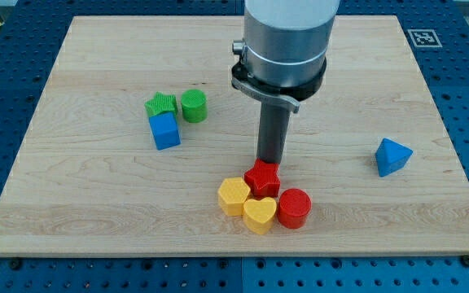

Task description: Push the blue cube left and up

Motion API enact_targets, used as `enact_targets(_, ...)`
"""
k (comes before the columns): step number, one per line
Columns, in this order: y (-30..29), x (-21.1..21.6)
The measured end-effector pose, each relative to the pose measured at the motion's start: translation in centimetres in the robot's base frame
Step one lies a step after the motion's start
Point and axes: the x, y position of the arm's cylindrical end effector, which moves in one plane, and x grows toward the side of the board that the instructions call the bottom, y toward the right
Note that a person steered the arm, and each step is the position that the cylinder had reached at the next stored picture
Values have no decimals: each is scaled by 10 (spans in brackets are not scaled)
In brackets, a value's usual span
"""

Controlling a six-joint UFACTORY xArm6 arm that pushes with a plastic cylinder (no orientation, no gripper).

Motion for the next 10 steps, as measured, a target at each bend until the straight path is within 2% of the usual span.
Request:
enact_targets(1, 13, -28)
enact_targets(3, 14, -28)
enact_targets(6, 43, -5)
enact_targets(9, -74, -11)
enact_targets(10, -74, -11)
